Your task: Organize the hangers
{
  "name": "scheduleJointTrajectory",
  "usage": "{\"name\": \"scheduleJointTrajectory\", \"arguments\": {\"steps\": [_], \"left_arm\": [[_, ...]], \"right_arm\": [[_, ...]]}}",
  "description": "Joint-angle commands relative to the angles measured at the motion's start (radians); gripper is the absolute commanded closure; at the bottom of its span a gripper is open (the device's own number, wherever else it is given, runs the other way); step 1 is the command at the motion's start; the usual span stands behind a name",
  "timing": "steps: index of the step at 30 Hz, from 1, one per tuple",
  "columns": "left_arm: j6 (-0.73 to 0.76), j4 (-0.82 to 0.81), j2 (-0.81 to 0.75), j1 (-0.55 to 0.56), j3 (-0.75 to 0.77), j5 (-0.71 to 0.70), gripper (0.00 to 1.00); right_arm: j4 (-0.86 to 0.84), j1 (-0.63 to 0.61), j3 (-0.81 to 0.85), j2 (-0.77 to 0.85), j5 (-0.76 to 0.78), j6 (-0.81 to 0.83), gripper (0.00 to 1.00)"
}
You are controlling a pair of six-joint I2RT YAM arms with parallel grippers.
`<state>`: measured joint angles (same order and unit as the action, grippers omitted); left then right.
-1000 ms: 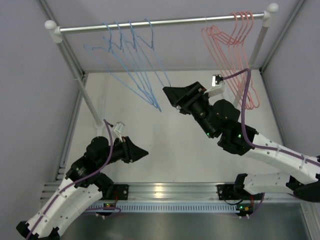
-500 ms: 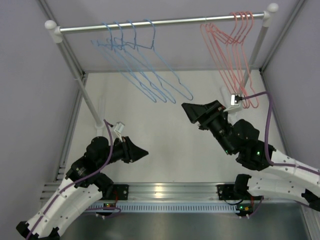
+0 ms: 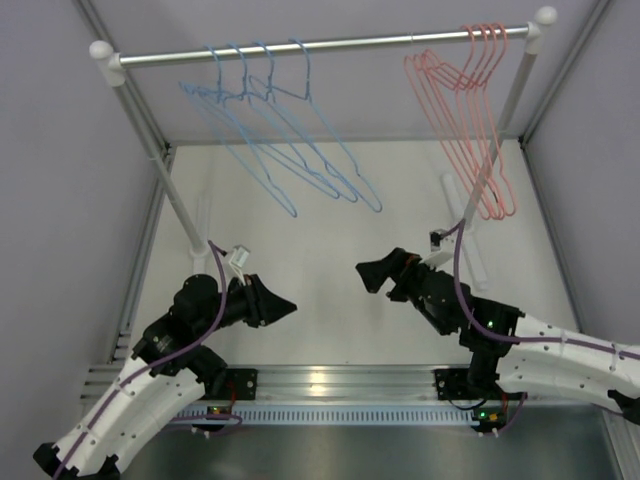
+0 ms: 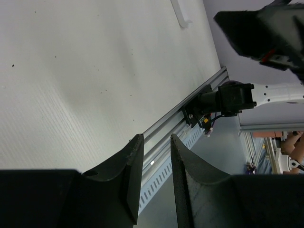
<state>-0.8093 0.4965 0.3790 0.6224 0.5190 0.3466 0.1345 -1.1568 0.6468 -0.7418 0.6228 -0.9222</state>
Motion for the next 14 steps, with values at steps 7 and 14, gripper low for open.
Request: {"name": "scheduleJointTrajectory", "arguments": {"steps": [7, 14], "left_arm": [[0.012, -0.046, -0.012, -0.006, -0.019, -0.004, 0.66], [0.012, -0.046, -0.012, -0.006, -0.031, -0.006, 0.66]], "right_arm": [[-0.026, -0.034, -0.174, 0.091, -0.015, -0.052, 0.01], [-0.012, -0.046, -0.194, 0.124, 0.012, -0.033, 0.01]]}}
